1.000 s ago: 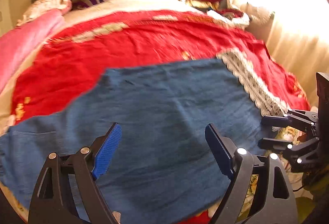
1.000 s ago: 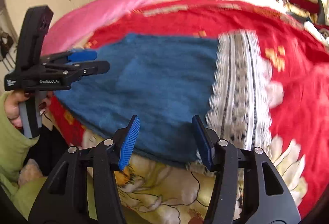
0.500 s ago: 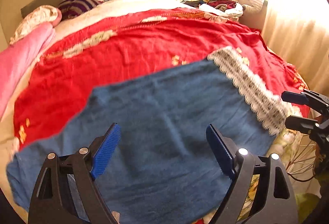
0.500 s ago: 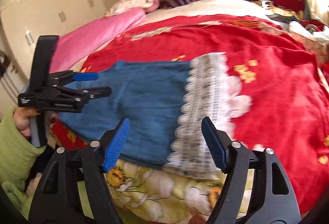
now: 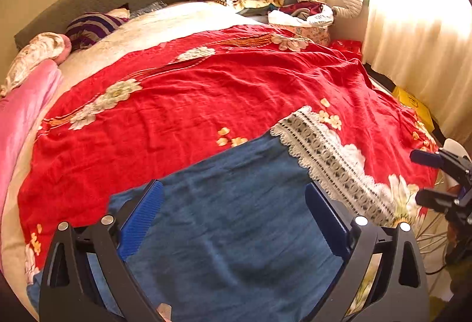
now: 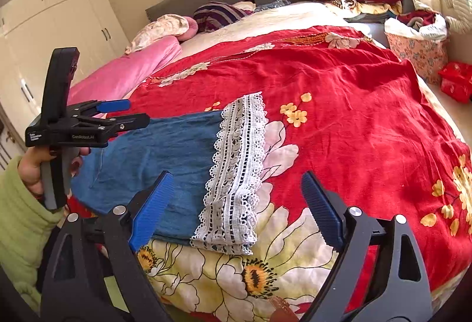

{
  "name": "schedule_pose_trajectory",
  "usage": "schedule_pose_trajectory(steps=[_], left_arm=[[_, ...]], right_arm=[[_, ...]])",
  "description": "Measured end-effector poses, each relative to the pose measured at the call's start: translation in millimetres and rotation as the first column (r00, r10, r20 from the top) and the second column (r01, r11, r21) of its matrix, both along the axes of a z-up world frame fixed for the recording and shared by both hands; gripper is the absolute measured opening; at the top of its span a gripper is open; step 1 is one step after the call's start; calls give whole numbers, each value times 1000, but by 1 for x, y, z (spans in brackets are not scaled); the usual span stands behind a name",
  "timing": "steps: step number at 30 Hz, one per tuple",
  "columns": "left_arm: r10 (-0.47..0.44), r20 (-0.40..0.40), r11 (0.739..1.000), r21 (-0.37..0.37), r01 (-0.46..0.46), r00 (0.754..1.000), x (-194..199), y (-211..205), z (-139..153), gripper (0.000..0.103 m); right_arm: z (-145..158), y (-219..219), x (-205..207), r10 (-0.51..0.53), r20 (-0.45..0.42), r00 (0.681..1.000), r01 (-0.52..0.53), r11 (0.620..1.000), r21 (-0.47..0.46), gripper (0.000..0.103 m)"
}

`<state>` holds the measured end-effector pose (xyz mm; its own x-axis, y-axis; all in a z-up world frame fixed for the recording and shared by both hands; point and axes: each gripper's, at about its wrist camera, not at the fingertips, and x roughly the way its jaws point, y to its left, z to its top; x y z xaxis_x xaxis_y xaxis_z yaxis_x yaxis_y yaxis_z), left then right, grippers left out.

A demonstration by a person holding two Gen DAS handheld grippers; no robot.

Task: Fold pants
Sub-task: 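Release the lace hem and smooth the pants with both grippers, then grasp the lace hem with the right gripper while the left gripper grasps the hem edge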

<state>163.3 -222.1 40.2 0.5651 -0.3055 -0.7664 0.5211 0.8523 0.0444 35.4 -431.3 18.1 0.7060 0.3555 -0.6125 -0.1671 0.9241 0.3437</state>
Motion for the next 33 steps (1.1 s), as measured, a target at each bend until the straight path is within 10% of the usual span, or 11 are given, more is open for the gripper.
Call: schedule_pose_trajectory(steps=[18, 31, 33], left_arm=[[-56, -13, 996, 63, 57, 998, 44, -52, -27, 96], [-142, -171, 989, 15, 146, 975, 79, -83, -79, 95], [-165, -204, 986, -43, 159, 965, 79, -79, -85, 79]], right_arm=[[-35, 14, 10, 37, -104, 994, -34, 999, 30, 85], [-59, 40, 18, 76, -167, 983, -69, 996, 49, 91], [-60, 41, 18, 71, -167, 983, -63, 997, 51, 92]])
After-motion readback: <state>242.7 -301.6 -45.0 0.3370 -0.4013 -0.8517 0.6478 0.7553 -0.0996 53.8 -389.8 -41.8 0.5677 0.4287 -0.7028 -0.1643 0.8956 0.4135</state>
